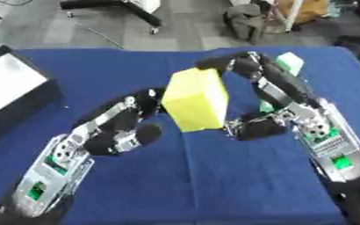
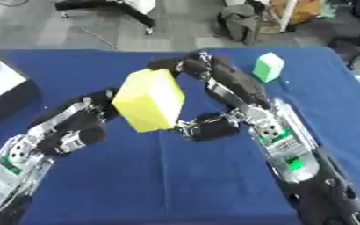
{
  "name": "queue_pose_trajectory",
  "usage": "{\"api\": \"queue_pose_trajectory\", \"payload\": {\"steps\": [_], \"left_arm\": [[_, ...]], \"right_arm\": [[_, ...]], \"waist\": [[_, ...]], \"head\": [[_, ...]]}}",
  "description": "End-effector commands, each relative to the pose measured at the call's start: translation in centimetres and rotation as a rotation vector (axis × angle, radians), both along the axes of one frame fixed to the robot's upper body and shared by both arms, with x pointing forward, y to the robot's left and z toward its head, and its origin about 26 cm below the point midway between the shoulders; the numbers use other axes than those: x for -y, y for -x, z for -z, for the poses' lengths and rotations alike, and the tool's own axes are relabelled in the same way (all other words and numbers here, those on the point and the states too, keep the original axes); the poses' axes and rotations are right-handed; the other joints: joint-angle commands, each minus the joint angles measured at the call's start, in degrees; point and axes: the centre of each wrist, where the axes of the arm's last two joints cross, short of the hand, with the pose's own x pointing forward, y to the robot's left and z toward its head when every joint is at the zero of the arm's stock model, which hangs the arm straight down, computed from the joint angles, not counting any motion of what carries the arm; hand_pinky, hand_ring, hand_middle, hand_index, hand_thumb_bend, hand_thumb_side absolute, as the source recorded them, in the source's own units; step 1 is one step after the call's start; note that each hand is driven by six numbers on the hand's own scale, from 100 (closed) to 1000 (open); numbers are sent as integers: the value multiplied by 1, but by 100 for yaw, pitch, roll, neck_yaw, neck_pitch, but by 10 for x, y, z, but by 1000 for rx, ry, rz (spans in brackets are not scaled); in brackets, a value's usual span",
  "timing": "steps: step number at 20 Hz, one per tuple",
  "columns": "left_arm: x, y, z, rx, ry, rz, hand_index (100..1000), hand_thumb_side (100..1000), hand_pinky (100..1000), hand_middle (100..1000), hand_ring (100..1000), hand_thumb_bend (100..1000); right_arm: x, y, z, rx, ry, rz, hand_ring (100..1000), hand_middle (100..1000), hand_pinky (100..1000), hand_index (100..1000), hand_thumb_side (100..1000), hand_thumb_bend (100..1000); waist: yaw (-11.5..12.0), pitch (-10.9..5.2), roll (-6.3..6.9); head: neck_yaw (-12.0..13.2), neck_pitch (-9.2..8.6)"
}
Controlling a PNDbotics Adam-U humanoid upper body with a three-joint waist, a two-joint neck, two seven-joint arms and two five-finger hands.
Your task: Pick up the objects with one hand, pass them to the other hand, and then place them into the box on the other side of the table.
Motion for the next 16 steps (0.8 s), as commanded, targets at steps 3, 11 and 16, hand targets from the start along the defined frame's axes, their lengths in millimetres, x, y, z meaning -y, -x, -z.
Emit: {"api": "queue_pose_trajectory", "payload": {"steps": [3,11,16], "left_arm": [[9,0,-9,5,38,27,904,690,949,686,757,568],[16,-6,-2,-4,9,-53,903,732,953,697,767,560],[19,-8,3,7,-13,-91,904,748,958,710,777,556]], "right_arm": [[-5,2,-9,25,-7,-30,575,470,637,590,100,100],[-10,3,-9,21,-13,-63,574,468,637,584,100,100],[-11,2,-10,22,-18,-66,574,468,637,582,100,100]], "waist": [[-9,-60,-4],[-24,-66,-11],[-33,-65,-13]], "head": [[-23,-14],[-18,-14],[-13,-14]]}}
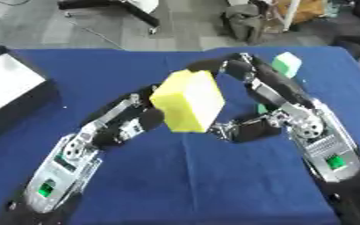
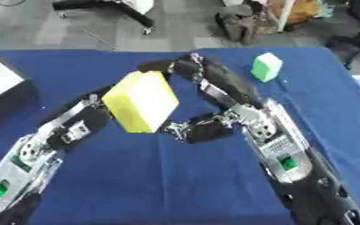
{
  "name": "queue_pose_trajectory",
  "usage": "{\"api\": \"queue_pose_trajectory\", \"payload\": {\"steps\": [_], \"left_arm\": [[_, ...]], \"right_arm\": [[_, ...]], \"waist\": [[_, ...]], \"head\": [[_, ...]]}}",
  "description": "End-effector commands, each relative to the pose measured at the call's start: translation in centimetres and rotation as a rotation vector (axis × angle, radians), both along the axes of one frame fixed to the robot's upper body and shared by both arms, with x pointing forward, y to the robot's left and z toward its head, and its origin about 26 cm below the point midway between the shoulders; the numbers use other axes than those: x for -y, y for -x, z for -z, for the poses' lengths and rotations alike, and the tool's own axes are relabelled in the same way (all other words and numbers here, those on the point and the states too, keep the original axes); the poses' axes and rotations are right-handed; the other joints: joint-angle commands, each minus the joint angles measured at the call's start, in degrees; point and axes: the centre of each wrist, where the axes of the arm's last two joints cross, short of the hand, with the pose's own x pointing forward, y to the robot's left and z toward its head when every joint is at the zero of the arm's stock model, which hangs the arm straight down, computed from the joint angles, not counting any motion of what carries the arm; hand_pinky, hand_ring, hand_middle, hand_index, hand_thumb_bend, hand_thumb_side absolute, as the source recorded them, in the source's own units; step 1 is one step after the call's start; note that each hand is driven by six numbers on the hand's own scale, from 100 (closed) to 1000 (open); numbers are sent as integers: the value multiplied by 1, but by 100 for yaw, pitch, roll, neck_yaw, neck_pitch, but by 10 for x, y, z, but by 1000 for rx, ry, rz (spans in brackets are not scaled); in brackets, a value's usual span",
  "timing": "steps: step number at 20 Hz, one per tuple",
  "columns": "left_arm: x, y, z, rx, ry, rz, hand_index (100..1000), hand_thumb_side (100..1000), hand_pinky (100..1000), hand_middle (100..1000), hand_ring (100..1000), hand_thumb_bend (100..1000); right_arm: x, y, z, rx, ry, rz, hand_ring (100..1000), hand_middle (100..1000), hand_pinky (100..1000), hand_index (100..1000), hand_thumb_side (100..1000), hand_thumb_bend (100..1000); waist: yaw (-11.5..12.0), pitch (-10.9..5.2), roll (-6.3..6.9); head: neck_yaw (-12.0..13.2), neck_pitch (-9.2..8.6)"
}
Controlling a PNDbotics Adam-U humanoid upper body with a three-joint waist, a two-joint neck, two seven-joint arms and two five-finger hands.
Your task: Pick up the objects with one hand, pass them to the other hand, and then place them into the box on the other side of the table.
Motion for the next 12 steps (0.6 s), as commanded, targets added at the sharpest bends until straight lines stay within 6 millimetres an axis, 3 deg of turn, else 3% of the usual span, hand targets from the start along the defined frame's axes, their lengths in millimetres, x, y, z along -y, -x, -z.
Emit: {"api": "queue_pose_trajectory", "payload": {"steps": [1,12], "left_arm": [[5,-1,-6,34,-6,-8,905,752,959,712,779,553],[10,0,-5,36,6,15,908,728,963,724,792,525]], "right_arm": [[-1,2,-10,33,-7,-14,575,468,638,582,100,100],[-3,2,-11,27,-13,-28,573,466,635,580,100,100]], "waist": [[-7,-65,4],[-4,-64,-1]], "head": [[-5,-14],[-15,-14]]}}
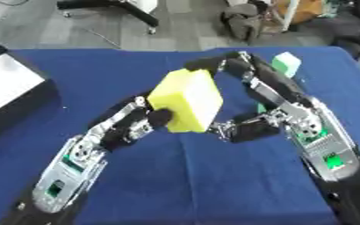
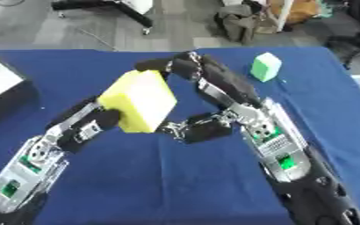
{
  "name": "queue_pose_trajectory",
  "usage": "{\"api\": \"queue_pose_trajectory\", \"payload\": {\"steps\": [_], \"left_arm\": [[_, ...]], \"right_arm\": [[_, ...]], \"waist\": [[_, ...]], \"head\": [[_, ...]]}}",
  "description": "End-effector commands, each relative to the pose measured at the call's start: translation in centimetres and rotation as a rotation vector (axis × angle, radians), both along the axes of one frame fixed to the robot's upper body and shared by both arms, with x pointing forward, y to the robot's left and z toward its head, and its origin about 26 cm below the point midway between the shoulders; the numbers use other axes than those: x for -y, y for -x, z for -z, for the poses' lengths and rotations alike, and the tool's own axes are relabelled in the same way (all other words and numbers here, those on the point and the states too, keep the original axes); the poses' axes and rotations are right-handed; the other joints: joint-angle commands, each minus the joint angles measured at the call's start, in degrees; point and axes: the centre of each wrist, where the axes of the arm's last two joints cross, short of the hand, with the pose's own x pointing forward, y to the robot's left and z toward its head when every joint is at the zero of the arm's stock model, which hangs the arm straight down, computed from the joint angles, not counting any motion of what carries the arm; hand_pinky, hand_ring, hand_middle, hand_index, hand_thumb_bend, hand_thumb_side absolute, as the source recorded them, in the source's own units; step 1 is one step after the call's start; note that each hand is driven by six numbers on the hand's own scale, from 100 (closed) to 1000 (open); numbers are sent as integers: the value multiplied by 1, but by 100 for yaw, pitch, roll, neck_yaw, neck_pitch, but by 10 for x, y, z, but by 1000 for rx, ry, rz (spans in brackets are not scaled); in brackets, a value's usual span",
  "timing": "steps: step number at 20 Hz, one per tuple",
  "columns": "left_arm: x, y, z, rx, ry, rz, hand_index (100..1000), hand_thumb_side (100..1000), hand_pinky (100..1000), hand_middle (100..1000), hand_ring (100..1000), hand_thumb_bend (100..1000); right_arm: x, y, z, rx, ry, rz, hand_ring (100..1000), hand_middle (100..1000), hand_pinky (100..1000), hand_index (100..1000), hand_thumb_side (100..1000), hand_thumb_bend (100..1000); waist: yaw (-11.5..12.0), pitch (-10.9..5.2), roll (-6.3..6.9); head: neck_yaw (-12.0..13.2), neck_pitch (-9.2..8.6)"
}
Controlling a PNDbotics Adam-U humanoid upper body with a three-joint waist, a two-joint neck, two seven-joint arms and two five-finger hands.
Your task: Pick up the objects with one hand, pass them to the other hand, and then place them into the box on the other side of the table.
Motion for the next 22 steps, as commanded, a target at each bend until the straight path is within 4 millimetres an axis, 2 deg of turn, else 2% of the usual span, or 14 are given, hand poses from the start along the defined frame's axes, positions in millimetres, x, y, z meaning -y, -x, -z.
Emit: {"api": "queue_pose_trajectory", "payload": {"steps": [1,9,15,21,22], "left_arm": [[7,2,-10,24,36,38,908,719,965,725,793,525],[11,5,-14,-9,130,95,909,686,972,731,799,551],[13,8,-19,-25,176,121,909,689,975,733,801,561],[13,10,-21,-31,188,126,909,689,975,733,801,562],[14,10,-22,-29,193,133,906,683,975,731,801,556]], "right_arm": [[-3,3,-8,22,-8,-23,573,466,635,580,100,100],[-5,4,-3,-28,-29,-50,565,460,623,573,100,100],[-7,6,2,-86,-46,-70,555,455,607,569,186,100],[-6,7,4,-106,-52,-78,554,454,605,569,192,100],[-6,7,5,-114,-53,-79,539,449,589,567,278,100]], "waist": [[3,-66,0],[7,-77,-15],[7,-71,-21],[9,-70,-21],[11,-64,-24]], "head": [[-15,-14],[-16,-14],[-29,-14],[-34,-14],[-40,-14]]}}
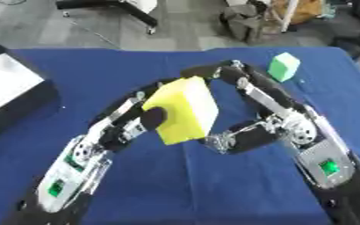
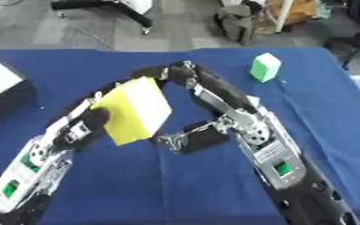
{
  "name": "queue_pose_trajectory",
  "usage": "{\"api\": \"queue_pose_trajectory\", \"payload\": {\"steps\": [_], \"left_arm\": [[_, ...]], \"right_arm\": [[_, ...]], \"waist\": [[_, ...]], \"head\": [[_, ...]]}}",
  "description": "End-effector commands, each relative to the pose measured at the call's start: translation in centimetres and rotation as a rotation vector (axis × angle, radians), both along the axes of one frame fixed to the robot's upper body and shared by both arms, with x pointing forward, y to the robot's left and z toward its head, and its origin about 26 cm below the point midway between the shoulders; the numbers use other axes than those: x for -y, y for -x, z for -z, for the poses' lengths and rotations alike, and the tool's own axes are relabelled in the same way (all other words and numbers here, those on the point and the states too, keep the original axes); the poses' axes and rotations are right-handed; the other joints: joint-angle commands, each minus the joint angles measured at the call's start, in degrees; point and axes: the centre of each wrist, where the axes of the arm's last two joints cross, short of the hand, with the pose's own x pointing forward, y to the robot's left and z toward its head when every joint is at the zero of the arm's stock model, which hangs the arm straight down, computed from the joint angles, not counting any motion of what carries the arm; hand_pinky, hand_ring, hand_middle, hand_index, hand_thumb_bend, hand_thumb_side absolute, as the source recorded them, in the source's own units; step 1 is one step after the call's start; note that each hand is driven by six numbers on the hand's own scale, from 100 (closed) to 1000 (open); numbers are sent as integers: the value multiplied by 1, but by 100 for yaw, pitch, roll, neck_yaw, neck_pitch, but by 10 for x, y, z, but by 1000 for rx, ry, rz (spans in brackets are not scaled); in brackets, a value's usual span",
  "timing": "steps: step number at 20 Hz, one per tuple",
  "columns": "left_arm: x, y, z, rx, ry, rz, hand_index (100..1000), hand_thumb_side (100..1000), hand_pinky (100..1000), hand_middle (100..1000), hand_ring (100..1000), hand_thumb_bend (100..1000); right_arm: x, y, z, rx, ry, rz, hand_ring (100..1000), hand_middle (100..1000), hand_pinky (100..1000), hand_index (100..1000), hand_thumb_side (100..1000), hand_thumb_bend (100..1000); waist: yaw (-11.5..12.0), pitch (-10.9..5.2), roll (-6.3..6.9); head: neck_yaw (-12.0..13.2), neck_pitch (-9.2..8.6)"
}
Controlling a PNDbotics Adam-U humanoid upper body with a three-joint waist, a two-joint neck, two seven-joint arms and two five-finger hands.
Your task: Pick up the objects with one hand, pass them to the other hand, and then place them into the box on the other side of the table.
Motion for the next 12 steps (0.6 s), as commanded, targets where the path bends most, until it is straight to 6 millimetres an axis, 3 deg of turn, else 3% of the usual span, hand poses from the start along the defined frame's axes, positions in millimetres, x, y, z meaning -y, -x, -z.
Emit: {"api": "queue_pose_trajectory", "payload": {"steps": [1,12], "left_arm": [[6,5,-14,34,38,40,905,681,975,730,801,552],[9,14,-23,68,25,154,865,630,967,668,760,459]], "right_arm": [[-1,4,-2,-7,-7,-16,539,449,589,567,282,100],[-2,4,-3,-35,-22,-25,534,447,575,568,297,100]], "waist": [[12,-60,0],[13,-45,6]], "head": [[-25,-14],[-43,-14]]}}
